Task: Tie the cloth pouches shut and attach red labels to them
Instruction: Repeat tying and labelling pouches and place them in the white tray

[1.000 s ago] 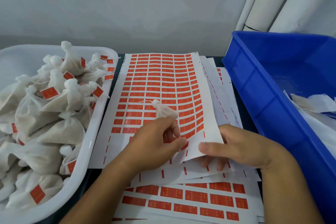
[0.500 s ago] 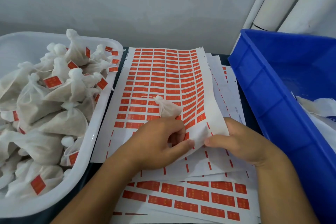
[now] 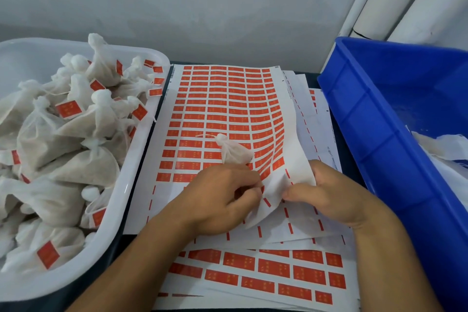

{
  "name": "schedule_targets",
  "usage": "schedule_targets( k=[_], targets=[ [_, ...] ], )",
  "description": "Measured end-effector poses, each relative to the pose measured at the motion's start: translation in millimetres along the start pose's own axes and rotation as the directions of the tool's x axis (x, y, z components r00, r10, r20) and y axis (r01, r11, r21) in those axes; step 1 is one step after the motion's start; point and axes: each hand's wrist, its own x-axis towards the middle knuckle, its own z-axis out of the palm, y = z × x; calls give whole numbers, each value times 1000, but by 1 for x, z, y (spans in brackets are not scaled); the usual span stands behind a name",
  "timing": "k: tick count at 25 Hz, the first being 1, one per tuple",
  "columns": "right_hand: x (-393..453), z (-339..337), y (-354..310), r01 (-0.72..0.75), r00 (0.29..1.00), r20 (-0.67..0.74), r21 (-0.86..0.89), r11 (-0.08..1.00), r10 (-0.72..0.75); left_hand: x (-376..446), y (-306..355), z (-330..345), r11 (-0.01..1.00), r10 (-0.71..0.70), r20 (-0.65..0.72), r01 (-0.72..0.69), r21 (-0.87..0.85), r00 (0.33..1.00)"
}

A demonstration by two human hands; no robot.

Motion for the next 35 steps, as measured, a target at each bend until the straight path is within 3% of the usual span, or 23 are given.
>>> schedule_targets(
  k=[5,12,21,35],
  targets=[
    [-1,5,-5,52,999,-9,73,996,-52,1,0,4,1000,17,-9,-17,-18,1000],
    [10,13,-1,156,960,-253,123,980,-121,3,0,4,1000,9,-104,-8,12,995],
    [9,12,4,110,964,-247,26,994,-100,3,1,7,997,19,-126,-9,78,992],
    [10,14,3,129,960,-261,77,989,-105,2,2,5,990,83,-182,-60,126,980]
  ],
)
